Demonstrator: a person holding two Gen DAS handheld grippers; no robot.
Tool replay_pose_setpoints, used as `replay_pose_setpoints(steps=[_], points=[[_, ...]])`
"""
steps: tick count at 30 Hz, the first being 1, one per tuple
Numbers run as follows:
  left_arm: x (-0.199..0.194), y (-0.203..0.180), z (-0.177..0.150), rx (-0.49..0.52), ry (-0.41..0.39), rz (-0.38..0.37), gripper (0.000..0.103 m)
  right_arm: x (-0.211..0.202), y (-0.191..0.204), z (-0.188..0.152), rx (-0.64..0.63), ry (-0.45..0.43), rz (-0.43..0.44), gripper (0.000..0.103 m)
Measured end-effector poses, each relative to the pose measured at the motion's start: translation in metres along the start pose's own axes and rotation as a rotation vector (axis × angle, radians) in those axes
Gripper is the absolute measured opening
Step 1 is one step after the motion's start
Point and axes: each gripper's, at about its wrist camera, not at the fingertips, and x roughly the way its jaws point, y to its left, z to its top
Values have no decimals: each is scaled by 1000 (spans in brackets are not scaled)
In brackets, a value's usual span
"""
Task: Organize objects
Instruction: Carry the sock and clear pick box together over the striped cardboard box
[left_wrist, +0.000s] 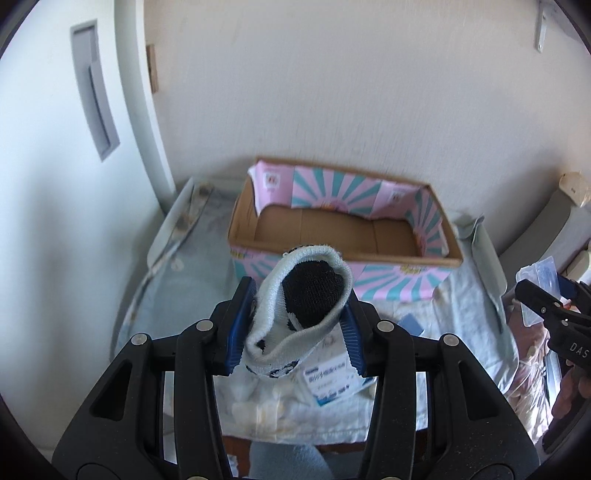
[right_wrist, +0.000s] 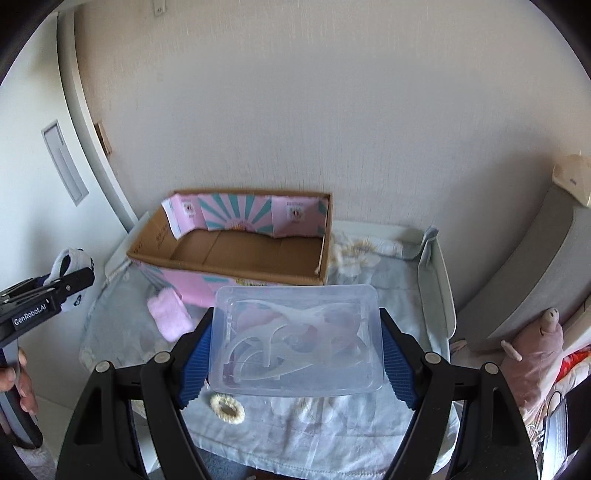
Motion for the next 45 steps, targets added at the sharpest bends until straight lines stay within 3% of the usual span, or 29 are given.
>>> replay_pose_setpoints(steps=[16,23,32,45], points=[[46,10,108,59,-10,-41,41,41,51,94,-77,-46,28,77],[87,8,144,88,38,-59,41,86,62,116,-89,4,26,77],[156,6,148,78,182,-84,41,157,59,114,-106,145,-2,77],[241,-2,110,115,389,-78,41,227,48,74,-110,313,22,77]])
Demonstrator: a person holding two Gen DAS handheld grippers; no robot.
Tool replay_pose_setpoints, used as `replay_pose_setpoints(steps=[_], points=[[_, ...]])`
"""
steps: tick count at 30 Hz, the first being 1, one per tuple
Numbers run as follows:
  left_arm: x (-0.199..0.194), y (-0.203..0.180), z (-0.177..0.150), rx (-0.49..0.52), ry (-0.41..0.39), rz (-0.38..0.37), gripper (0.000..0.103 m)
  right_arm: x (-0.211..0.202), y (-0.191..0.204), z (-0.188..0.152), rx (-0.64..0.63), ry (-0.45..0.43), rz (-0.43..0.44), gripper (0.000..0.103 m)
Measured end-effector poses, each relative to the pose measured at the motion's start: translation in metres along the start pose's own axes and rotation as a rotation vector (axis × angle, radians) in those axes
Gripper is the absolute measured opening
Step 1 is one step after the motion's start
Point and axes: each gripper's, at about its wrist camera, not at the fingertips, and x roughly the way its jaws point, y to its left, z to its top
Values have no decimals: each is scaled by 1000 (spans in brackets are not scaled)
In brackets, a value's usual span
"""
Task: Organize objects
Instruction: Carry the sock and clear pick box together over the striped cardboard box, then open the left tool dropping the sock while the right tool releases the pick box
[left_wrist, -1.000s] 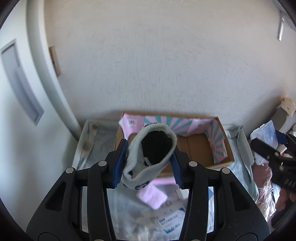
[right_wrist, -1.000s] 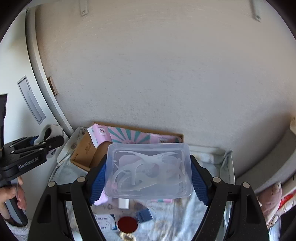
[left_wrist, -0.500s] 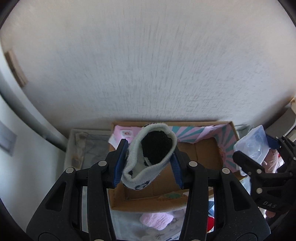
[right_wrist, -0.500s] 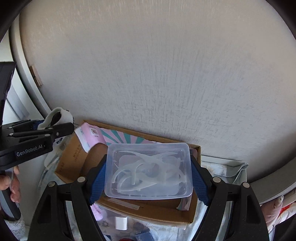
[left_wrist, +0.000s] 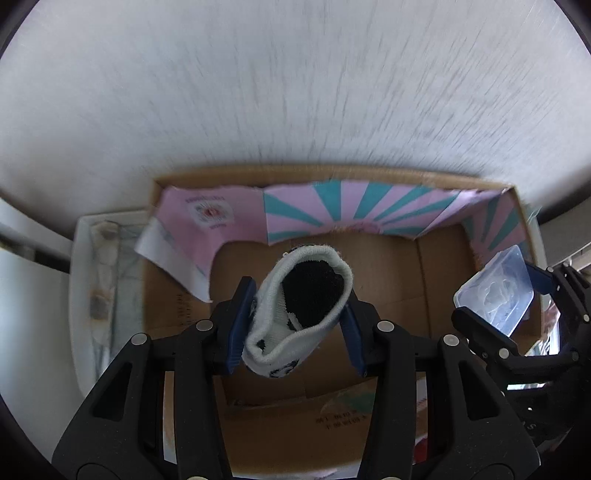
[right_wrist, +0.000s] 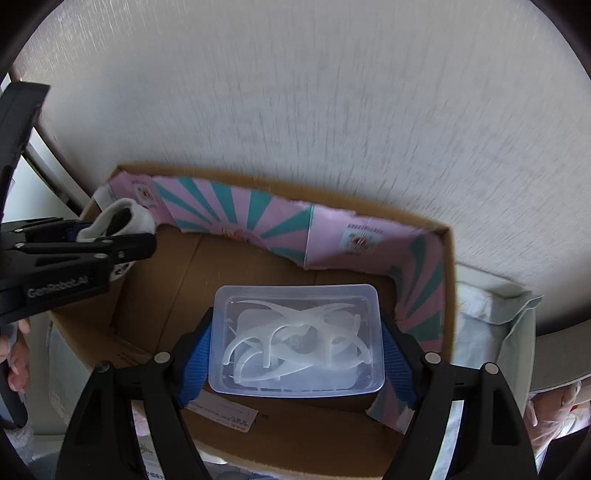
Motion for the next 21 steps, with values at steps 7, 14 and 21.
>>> replay_pose_setpoints(steps=[7,14,21], points=[[22,-1,0,13,47,-2,41,15,5,-4,-24,30,8,77],[22,-6,4,32,38,3,41,16,6,-5,-22,46,30,77],[9,-22,15,80,-9,16,89,9,7,-3,-28,28,48,77]])
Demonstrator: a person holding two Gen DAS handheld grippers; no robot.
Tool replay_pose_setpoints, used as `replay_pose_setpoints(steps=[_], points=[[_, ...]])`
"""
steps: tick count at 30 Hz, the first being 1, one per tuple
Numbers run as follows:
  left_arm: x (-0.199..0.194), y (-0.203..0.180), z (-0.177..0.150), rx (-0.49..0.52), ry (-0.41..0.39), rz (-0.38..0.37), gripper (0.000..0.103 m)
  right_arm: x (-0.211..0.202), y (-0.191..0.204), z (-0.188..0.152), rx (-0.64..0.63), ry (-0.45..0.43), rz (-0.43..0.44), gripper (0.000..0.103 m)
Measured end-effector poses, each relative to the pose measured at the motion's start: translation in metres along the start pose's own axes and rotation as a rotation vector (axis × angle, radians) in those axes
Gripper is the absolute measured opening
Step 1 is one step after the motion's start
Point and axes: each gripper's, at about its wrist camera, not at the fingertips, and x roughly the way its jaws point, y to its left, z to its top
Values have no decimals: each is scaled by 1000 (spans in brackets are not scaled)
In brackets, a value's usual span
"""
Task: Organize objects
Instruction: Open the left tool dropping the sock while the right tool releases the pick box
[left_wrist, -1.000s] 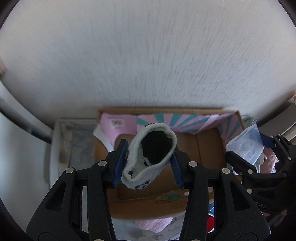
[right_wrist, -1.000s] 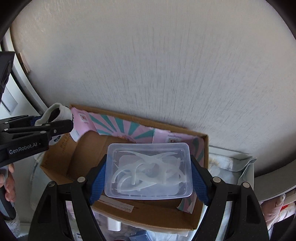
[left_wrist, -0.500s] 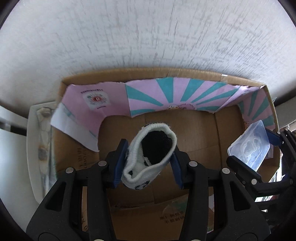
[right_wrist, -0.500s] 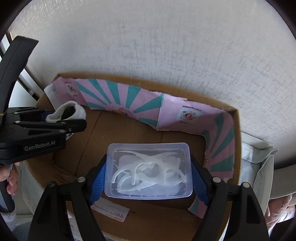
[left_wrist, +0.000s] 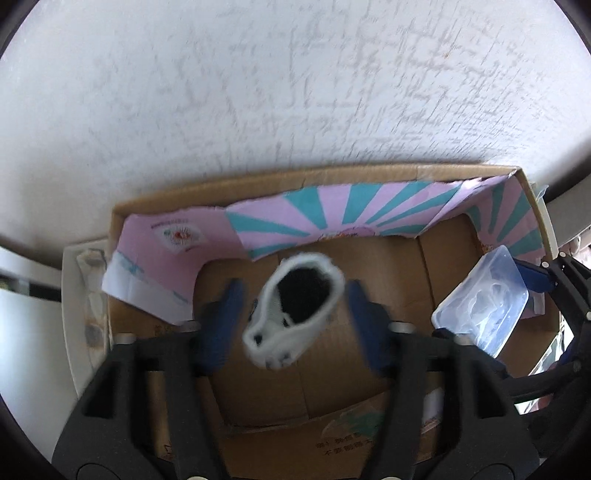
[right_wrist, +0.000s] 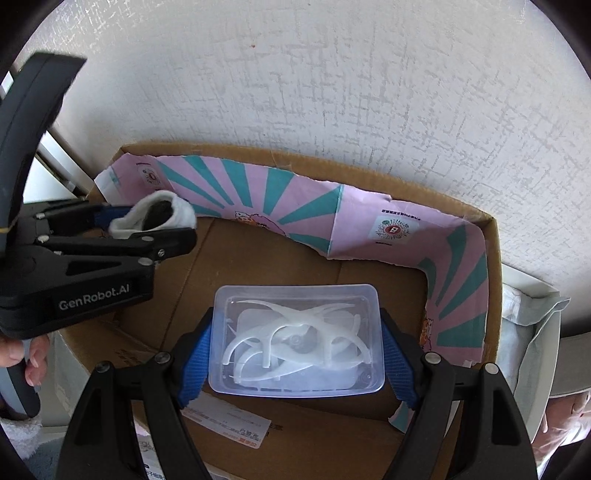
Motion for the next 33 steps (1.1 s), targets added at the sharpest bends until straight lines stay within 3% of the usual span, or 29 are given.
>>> replay_pose_setpoints(steps=[1,4,7,25,28,29,33], points=[[-1,0,2,-7,0,-21,102,-2,1,-1,-10,-13,-4,77],[-4,3,5,-24,-13,-45,103,1,4,-4,-25,25,14,85],[-4,1,8,-11,-11,-42,103,3,7,-8,-44,45,-10,102],[-30,5,-1,2,-46,-85,103,-20,21,-20,-24,-35,-47,103],[-47,6,-7,0,-70,-81,103,-36,24,-25,-8,-60,-49,103],[-54,7,-10,-2,-81,-79,103,-42,6,-25,-6,-74,-50,103],[-91,6,-23,-36,-146,-72,103,-84,22,-38,6,-144,-57,103]])
